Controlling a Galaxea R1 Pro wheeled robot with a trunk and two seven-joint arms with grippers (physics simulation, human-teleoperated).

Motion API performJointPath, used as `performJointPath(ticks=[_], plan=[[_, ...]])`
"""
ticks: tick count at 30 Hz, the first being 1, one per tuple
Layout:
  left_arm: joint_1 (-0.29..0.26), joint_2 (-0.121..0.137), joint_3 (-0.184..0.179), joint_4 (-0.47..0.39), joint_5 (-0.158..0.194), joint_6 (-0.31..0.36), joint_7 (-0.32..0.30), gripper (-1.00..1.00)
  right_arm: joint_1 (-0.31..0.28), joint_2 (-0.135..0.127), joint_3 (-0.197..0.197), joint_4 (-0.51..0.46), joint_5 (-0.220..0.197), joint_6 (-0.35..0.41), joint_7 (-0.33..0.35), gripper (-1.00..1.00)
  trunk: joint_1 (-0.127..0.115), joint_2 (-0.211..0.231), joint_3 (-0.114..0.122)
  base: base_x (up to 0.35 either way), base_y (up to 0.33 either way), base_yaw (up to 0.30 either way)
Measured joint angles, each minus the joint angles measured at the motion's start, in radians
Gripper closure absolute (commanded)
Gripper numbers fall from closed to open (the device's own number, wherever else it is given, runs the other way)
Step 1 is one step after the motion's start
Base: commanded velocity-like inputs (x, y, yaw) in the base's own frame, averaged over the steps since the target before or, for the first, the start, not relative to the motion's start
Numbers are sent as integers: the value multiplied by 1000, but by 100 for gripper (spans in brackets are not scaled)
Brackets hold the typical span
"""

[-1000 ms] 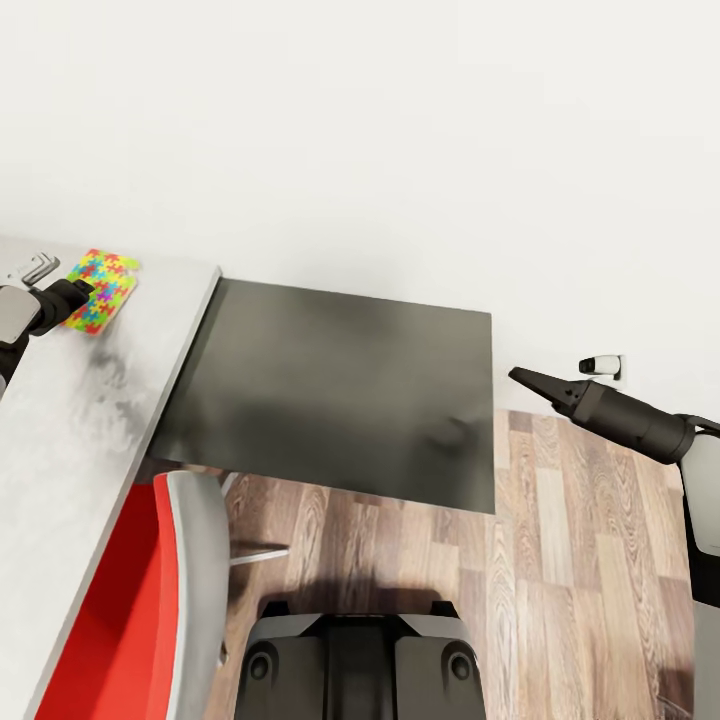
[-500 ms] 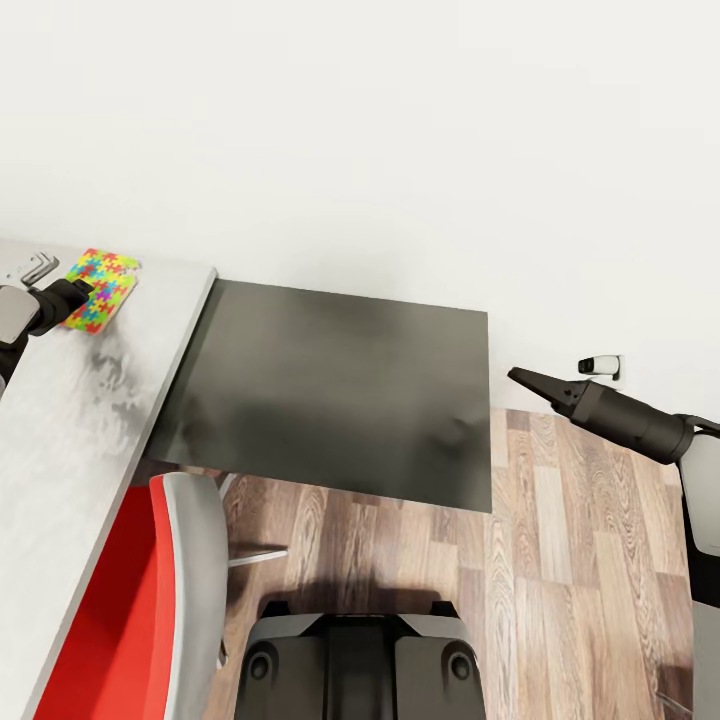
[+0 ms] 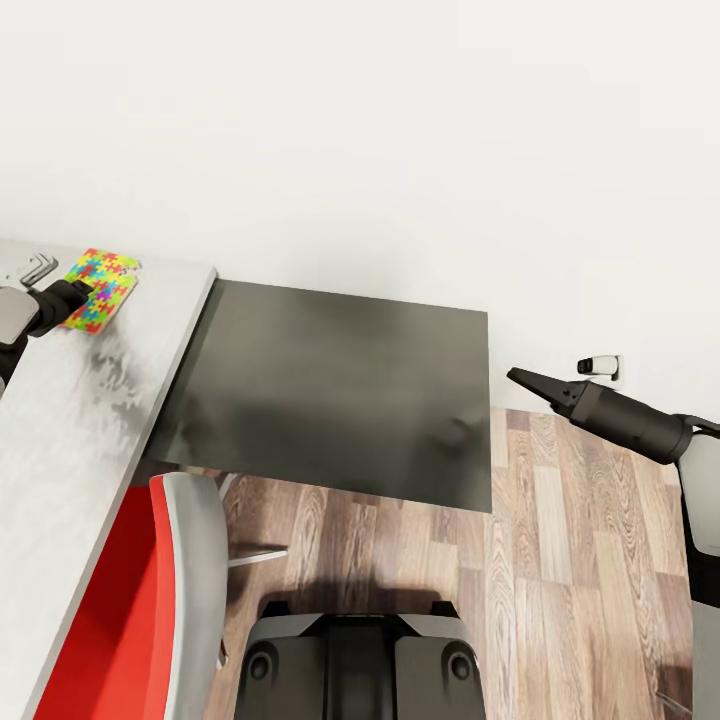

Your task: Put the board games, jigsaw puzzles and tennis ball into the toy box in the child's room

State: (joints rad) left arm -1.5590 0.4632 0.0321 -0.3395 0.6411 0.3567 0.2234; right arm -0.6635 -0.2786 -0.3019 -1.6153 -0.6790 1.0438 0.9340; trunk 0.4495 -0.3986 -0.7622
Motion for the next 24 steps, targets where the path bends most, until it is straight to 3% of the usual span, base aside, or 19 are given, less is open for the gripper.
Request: performJointPath(ticks=[13, 18, 24], plan=[[26, 4, 7, -38, 2, 26, -2, -100, 0, 1, 5, 0, 4, 0, -18, -100, 0, 0, 0, 0, 0, 28], [60, 18, 13, -84, 11, 46, -4, -100, -1, 1, 7, 0, 3, 0, -28, -100, 0, 0, 0, 0, 0, 7], [110, 31, 75, -150, 6, 86, -3, -100, -1, 1, 8, 0, 2, 0, -32, -100, 0, 0, 0, 0, 0, 3]])
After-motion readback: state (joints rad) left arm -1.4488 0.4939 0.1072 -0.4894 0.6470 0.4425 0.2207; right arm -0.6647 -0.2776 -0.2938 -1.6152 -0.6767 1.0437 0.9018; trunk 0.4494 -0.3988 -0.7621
